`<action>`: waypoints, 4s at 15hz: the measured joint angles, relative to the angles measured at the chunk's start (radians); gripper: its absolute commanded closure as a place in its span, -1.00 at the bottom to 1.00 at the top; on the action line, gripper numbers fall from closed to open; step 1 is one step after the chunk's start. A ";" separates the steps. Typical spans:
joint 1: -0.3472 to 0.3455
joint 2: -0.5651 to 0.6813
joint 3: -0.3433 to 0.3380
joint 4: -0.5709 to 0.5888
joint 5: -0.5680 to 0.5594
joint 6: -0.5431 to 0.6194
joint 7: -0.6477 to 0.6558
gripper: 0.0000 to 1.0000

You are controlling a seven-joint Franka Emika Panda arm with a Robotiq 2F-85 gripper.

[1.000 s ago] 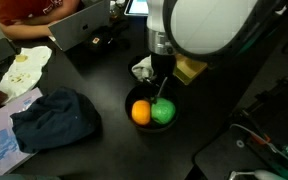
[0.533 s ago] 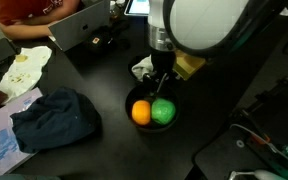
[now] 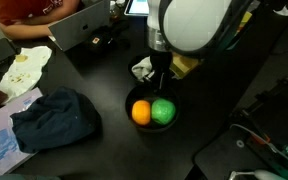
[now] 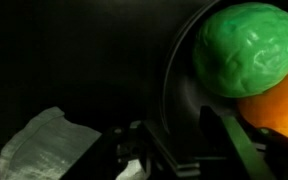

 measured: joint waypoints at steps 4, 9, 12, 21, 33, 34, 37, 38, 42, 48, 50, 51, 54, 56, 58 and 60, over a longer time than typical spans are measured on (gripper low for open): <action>0.002 -0.003 -0.002 0.012 -0.001 -0.003 0.002 0.96; -0.002 -0.003 -0.003 0.020 0.013 -0.029 0.013 0.93; -0.015 -0.004 0.001 0.036 0.061 -0.085 0.014 0.93; -0.054 -0.092 -0.019 0.098 0.097 -0.300 0.056 0.93; -0.125 -0.256 -0.147 0.123 -0.096 -0.414 0.208 0.93; -0.139 -0.258 -0.161 0.126 -0.113 -0.413 0.224 0.93; -0.181 -0.263 -0.201 0.145 -0.138 -0.411 0.270 0.93; -0.194 -0.265 -0.213 0.151 -0.141 -0.411 0.279 0.93; -0.235 -0.260 -0.241 0.147 -0.145 -0.411 0.286 0.93; -0.254 -0.223 -0.260 0.122 -0.168 -0.409 0.287 0.93; -0.253 -0.218 -0.260 0.122 -0.197 -0.409 0.291 0.93; -0.251 -0.218 -0.260 0.122 -0.219 -0.409 0.300 0.93; -0.230 -0.218 -0.258 0.134 -0.321 -0.410 0.340 0.93; -0.206 -0.218 -0.254 0.153 -0.402 -0.416 0.374 0.93; -0.180 -0.217 -0.244 0.177 -0.464 -0.434 0.401 0.93; -0.155 -0.215 -0.228 0.196 -0.510 -0.454 0.417 0.93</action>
